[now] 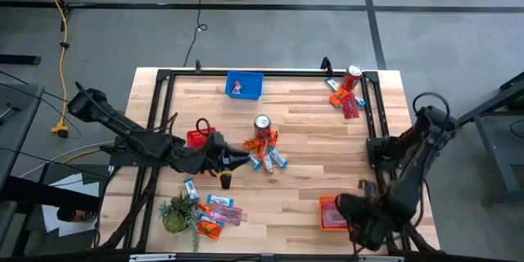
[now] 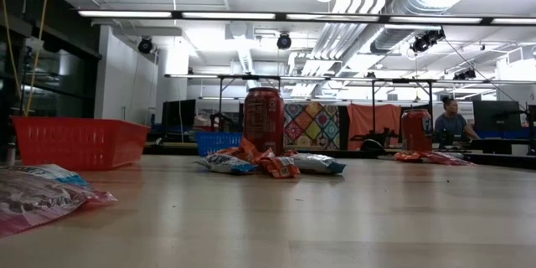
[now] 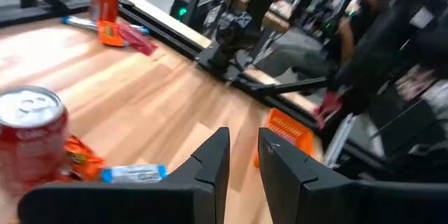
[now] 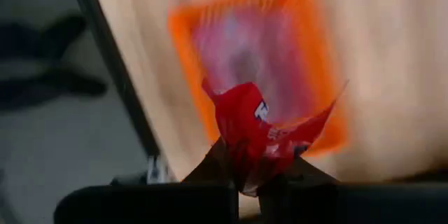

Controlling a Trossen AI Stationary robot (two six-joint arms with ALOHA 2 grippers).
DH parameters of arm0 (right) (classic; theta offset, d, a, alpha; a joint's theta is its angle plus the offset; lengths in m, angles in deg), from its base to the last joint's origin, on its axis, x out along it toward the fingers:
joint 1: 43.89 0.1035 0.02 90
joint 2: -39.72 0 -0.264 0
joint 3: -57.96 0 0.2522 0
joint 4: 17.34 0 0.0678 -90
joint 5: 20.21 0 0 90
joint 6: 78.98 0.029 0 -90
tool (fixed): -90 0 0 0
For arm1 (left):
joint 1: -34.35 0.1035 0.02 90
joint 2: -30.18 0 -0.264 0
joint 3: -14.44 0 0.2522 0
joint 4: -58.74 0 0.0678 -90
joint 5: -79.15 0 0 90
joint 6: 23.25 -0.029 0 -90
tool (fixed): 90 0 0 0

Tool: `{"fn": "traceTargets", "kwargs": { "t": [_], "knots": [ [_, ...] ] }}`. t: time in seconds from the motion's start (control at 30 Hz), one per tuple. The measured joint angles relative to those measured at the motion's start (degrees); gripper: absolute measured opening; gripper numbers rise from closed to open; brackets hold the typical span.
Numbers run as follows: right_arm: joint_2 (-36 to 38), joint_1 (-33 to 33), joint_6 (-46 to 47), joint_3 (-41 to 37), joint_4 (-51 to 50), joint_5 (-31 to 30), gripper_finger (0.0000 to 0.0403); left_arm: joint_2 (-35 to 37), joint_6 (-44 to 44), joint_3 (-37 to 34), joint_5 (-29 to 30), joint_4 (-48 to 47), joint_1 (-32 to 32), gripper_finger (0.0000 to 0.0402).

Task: Sort candy
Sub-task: Put the red candy into the orange bin

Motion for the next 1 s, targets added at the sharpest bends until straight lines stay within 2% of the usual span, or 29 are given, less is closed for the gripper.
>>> {"fn": "traceTargets", "kwargs": {
  "t": [0.07, 0.2, 0.4, 0.57, 0.67, 0.8, 1.0],
  "knots": [
    [-0.4, 0.3, 2.0, -4.6, 6.2, 5.0, 0.0007, 0.0, 0.9, -1.6, 0.1, 2.6, -0.2, 0.0063],
    [-0.3, -2.3, 3.8, -10.4, 14.6, 7.9, 0.0006, 0.3, -0.2, -2.1, 0.1, 4.2, -0.2, 0.0063],
    [-0.3, -9.3, -1.9, -11.4, 14.3, 10.5, 0.0006, 0.3, -0.8, -2.1, -0.1, 4.2, -0.3, 0.0063],
    [-2.1, -12.3, -9.8, -11.4, 11.5, 19.6, 0.0005, 0.3, -0.8, -2.1, -0.2, 4.1, -0.6, 0.0063],
    [-2.8, -12.1, -13.3, -11.4, 12.1, 21.8, 0.0015, 0.3, -0.8, -2.1, -0.2, 4.1, -1.1, 0.0063],
    [-2.8, -12.1, -14.9, -11.4, 12.8, 21.2, 0.0055, 0.3, -0.9, -2.1, -0.2, 3.8, -1.8, 0.0063],
    [-2.8, -12.5, -17.8, -10.5, 12.5, 19.8, 0.0164, 0.3, -0.9, -2.1, -0.2, 3.7, -2.1, 0.0063]
  ]
}}
